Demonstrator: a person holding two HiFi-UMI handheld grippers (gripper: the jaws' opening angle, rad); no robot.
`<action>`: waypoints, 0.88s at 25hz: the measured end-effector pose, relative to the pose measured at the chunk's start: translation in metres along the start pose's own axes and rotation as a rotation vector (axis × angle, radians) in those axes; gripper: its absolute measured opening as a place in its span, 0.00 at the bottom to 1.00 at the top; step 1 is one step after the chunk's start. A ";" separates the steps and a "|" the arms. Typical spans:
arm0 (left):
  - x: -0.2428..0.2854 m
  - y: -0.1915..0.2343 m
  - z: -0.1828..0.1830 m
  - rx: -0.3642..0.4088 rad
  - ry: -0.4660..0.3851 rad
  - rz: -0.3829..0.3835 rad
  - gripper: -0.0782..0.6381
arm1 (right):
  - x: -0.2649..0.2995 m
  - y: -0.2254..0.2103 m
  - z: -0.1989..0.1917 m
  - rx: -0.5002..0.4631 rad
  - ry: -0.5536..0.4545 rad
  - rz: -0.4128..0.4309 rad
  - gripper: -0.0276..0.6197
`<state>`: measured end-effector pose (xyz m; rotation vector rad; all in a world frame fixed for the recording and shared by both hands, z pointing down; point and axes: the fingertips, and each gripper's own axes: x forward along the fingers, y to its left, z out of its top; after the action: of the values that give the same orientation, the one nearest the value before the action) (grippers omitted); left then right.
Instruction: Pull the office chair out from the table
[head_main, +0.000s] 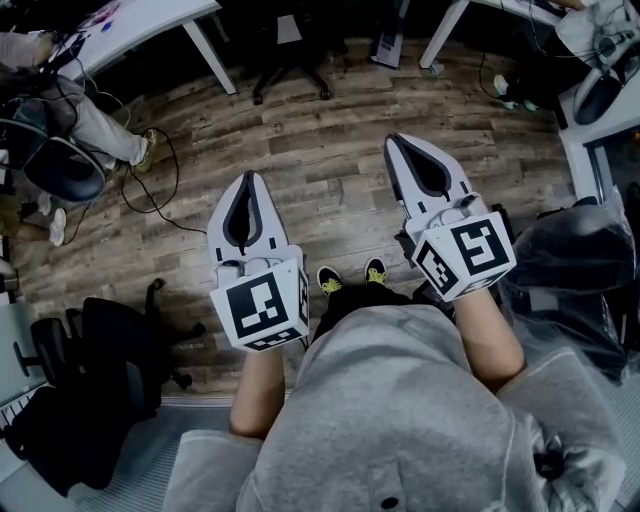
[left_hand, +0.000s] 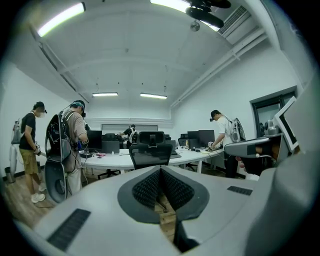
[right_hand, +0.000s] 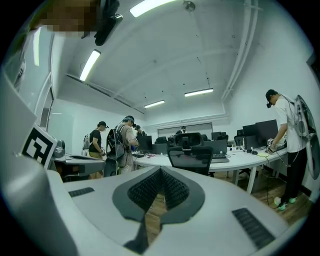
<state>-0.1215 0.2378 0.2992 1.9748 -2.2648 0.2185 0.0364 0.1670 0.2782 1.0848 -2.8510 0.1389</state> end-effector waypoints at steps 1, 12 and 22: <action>0.000 0.002 0.001 0.000 -0.001 -0.001 0.12 | 0.002 0.001 0.001 -0.001 -0.002 -0.003 0.08; 0.004 0.010 0.005 -0.003 -0.011 -0.014 0.12 | 0.012 0.006 -0.002 -0.021 0.015 -0.039 0.08; 0.007 0.004 0.006 -0.002 -0.018 -0.043 0.12 | 0.009 -0.004 0.000 -0.008 0.002 -0.081 0.08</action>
<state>-0.1259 0.2306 0.2946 2.0303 -2.2299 0.1946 0.0324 0.1584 0.2790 1.1949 -2.7980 0.1225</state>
